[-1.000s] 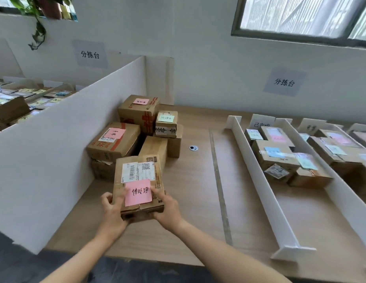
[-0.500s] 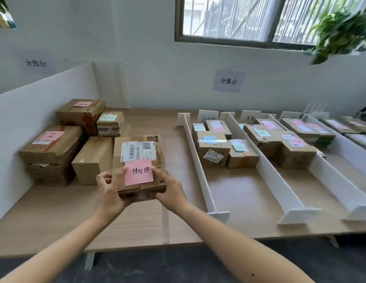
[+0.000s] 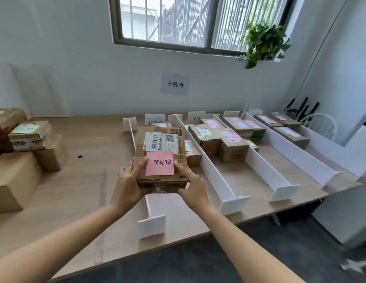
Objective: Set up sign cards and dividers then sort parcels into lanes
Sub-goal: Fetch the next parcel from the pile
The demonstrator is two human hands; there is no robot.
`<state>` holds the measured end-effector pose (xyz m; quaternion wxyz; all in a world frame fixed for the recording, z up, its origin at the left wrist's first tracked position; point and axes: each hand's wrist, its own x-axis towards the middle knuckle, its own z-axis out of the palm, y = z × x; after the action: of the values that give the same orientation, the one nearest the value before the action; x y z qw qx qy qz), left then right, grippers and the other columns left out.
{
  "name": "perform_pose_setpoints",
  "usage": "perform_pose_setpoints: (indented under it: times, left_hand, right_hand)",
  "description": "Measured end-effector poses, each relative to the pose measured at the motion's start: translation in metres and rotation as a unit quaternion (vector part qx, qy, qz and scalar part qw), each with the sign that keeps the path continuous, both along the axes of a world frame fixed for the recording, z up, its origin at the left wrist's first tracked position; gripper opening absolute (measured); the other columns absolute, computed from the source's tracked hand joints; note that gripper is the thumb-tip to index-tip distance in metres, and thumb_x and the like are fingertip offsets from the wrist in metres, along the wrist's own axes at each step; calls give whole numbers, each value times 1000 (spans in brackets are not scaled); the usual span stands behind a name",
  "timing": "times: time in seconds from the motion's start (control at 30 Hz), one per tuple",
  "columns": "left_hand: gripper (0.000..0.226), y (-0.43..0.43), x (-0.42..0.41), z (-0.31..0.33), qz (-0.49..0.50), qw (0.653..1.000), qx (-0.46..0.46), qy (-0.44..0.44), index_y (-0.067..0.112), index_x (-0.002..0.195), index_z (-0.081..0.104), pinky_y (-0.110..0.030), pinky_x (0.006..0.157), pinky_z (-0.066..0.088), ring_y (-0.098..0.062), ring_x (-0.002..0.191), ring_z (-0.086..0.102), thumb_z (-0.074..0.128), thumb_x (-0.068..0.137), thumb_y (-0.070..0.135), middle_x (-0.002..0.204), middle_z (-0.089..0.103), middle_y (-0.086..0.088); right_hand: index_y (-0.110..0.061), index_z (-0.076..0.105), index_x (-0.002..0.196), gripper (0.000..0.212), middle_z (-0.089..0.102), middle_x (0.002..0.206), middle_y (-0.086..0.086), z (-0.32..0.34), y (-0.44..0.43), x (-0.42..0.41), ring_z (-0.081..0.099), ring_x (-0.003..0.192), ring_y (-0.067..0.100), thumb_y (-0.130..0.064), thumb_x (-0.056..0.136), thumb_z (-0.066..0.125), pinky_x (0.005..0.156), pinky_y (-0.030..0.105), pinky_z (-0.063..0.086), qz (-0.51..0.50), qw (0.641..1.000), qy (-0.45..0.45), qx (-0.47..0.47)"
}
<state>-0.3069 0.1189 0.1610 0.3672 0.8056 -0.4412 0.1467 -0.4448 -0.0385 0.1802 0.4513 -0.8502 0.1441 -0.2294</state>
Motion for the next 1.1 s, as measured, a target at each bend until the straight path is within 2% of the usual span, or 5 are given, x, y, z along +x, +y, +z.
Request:
perform_pose_setpoints:
  times: [0.27, 0.6, 0.73, 0.9, 1.1]
  left_hand:
    - [91, -116, -14, -6, -129, 990, -38, 47, 26, 140, 39, -56, 97, 42, -32, 123, 49, 86, 63, 34, 140, 47, -9]
    - [89, -284, -28, 0, -211, 972, -44, 90, 18, 139, 45, -55, 96, 44, -36, 119, 53, 83, 61, 42, 136, 52, -11]
    - [86, -336, -31, 4, -234, 967, -57, 84, 10, 136, 47, -43, 97, 43, -28, 119, 51, 82, 59, 29, 135, 47, -3]
    - [84, -391, -26, -1, -244, 966, -27, 76, 17, 138, 44, -45, 92, 44, -37, 110, 57, 81, 65, 32, 139, 49, -12]
    - [87, -447, -36, -11, -243, 967, 4, 83, 19, 139, 45, -42, 90, 44, -38, 100, 57, 87, 63, 24, 143, 46, -8]
  right_hand:
    - [-26, 51, 137, 68, 47, 137, -10, 2, -94, -41, 43, 128, 7, 12, 81, 62, 92, -4, 30, -91, 996, -2, -7]
    - [-31, 51, 137, 73, 49, 143, -8, 6, -237, -71, 44, 130, 9, 14, 81, 58, 106, 12, 35, -181, 983, 24, 5]
    - [-27, 50, 138, 70, 51, 141, -5, 8, -288, -71, 47, 130, 12, 13, 82, 57, 96, -3, 28, -197, 979, 47, 2]
    - [-25, 53, 137, 73, 51, 141, -5, 9, -338, -70, 48, 129, 13, 16, 78, 54, 105, 11, 34, -212, 976, 49, 14]
    - [-26, 54, 135, 73, 53, 136, -9, 2, -385, -91, 49, 126, 11, 17, 77, 56, 100, 0, 30, -240, 970, 40, 24]
